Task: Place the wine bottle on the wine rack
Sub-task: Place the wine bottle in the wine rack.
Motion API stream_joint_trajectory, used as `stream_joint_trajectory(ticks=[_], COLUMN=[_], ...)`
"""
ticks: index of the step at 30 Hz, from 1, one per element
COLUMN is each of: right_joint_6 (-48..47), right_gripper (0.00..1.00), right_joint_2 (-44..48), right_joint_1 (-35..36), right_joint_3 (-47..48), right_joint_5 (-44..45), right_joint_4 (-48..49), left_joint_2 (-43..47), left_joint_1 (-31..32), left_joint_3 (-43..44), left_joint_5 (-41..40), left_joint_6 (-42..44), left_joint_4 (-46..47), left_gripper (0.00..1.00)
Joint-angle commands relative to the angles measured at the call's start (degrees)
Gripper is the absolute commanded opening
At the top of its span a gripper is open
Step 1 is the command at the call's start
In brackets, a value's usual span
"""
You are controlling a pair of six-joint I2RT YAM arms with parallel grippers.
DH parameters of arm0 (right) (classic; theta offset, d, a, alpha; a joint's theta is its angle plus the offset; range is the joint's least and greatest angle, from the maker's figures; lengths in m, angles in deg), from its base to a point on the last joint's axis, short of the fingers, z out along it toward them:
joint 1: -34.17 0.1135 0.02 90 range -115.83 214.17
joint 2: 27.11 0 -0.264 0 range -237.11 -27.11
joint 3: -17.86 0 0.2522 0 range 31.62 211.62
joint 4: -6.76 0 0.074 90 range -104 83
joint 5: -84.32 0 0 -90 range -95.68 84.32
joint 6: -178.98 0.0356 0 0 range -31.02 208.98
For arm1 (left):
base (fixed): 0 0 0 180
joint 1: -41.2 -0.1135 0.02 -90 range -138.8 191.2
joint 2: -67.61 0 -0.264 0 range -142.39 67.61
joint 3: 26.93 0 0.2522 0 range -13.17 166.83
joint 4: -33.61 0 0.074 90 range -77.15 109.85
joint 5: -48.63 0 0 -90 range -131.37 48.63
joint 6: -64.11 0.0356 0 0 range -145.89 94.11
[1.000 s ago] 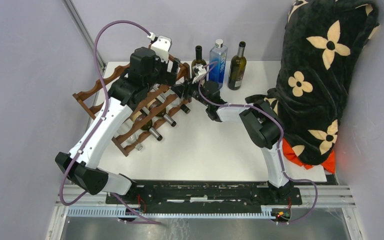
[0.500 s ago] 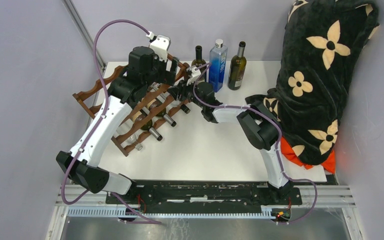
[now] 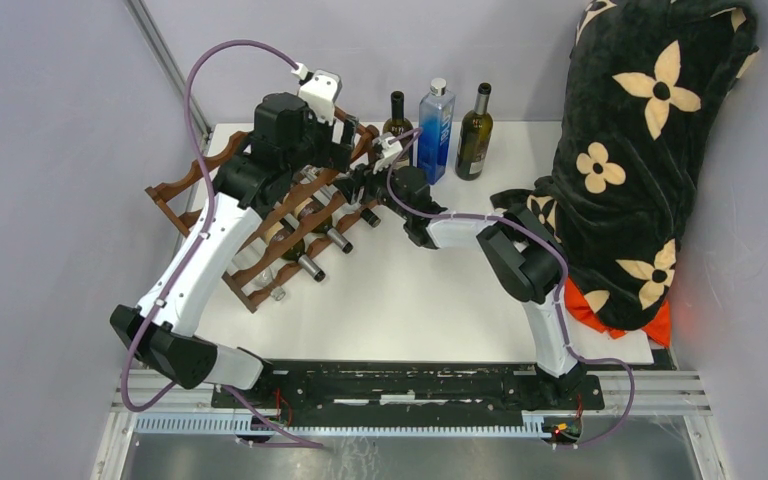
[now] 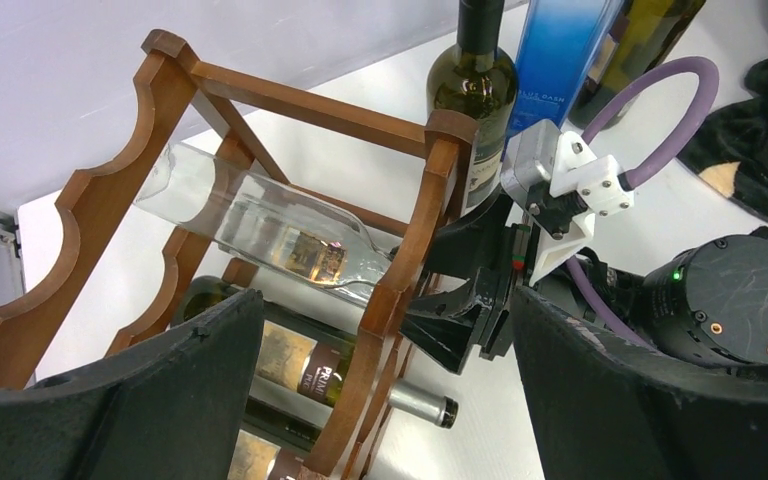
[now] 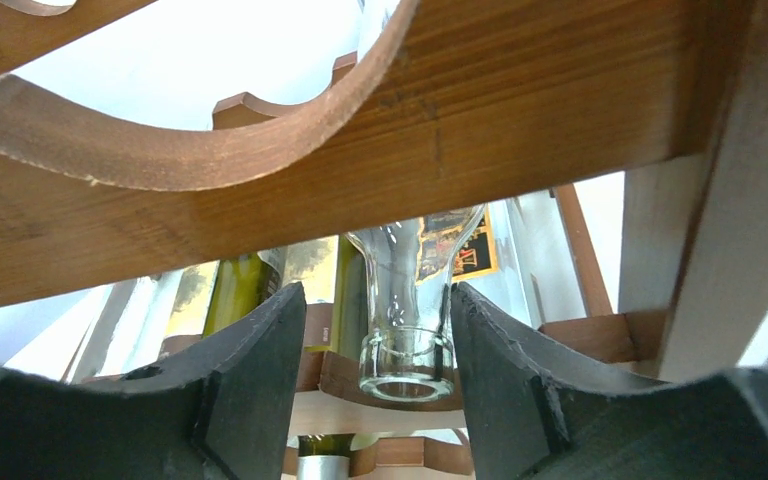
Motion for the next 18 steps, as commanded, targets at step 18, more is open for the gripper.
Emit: stream_joint_trajectory(ticks=[18], right_joint_6=[-6.5], right_gripper=[0.27], right_joint_2=[6.5], right_joint_1=[-1.4], right_joint_3=[-6.0], right_joint_5=[1.6], right_joint_4=[1.0], left_joint_2=[8.2], left_joint_1=[-0.2], left_joint_3=[-3.7], left_joint_5=[4.6], left_joint_6=[-3.7], left_joint_4=[5.1], left_gripper=[0.95])
